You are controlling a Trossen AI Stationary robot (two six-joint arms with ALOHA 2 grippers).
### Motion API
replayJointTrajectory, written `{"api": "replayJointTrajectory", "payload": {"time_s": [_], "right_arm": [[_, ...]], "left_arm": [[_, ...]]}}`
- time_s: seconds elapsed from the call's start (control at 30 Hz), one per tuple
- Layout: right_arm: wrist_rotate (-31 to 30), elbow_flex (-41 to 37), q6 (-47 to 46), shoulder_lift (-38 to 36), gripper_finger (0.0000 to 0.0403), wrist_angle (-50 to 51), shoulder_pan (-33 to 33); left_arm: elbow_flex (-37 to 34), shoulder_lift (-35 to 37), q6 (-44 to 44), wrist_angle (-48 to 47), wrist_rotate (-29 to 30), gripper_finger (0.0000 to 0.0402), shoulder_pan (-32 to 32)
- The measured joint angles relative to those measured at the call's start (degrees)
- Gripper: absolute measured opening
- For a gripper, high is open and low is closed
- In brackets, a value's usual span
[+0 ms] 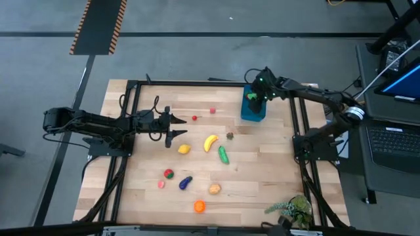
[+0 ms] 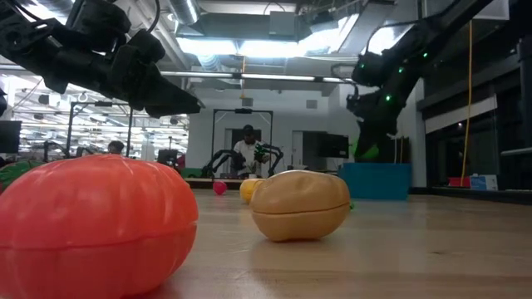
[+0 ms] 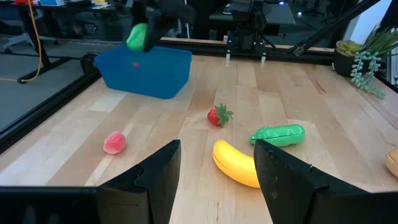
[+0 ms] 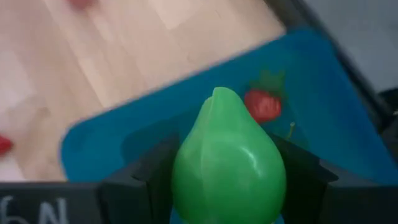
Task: Pick and placing Produce into tupperware
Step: Put the green pear into the blue bin
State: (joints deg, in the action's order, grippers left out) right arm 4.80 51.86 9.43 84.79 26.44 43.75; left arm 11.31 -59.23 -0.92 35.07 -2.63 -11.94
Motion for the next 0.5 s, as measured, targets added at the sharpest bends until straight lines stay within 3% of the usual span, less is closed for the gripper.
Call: {"api": "replayJointTrajectory", "payload": {"time_s": [0.5], "right_arm": [[0.0, 0.0, 0.0, 7.1, 0.0209, -1.5, 1.7]], "left_arm": [[0.0, 0.0, 0.0, 0.0, 0.0, 0.0196, 0.0]]}}
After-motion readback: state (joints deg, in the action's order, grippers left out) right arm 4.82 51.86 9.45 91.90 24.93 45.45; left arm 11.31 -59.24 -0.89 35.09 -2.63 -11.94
